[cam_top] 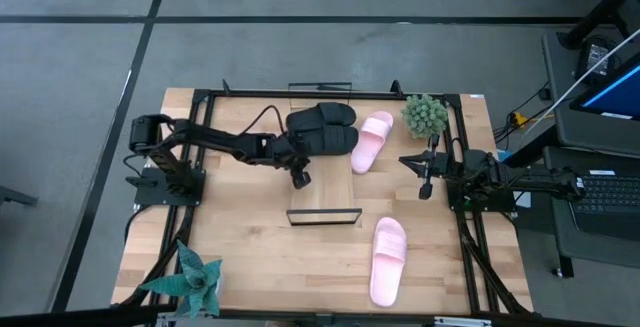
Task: Pick and place slides into the shelf
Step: Put the black slide on the shelf
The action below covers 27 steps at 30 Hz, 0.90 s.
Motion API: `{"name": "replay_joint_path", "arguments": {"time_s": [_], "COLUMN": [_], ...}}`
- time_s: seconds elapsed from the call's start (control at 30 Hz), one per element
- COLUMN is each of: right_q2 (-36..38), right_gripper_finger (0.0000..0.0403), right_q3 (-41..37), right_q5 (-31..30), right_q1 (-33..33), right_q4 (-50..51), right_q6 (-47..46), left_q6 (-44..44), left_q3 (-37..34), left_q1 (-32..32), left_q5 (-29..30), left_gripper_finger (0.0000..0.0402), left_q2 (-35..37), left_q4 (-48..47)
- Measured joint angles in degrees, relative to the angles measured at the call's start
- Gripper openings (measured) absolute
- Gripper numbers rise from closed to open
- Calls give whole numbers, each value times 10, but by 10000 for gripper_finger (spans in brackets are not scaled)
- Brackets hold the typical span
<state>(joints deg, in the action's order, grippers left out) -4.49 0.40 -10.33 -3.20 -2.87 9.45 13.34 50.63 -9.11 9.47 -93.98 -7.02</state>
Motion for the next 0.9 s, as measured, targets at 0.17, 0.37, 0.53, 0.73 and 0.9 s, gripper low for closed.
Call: {"name": "replay_joint_path", "arguments": {"time_s": [0.17,0.37,0.53,0.73,0.9], "right_q2": [0,0,0,0,0], "right_gripper_finger": [26,26,26,26,26], "right_q3": [0,0,0,0,0], "right_q5": [0,0,0,0,0], "right_q1": [0,0,0,0,0], "right_q4": [0,0,0,0,0], "right_q6": [0,0,0,0,0], "left_q6": [-4,-4,-4,-4,-7], "left_q3": [0,0,0,0,0], "left_q1": [-18,-32,-32,-29,-11], "left_q5": [10,32,37,35,32], "left_gripper_finger": [0,0,0,0,0], "left_q2": [-2,-2,-2,-2,-2], "left_q4": [1,-6,-7,-8,-8]}}
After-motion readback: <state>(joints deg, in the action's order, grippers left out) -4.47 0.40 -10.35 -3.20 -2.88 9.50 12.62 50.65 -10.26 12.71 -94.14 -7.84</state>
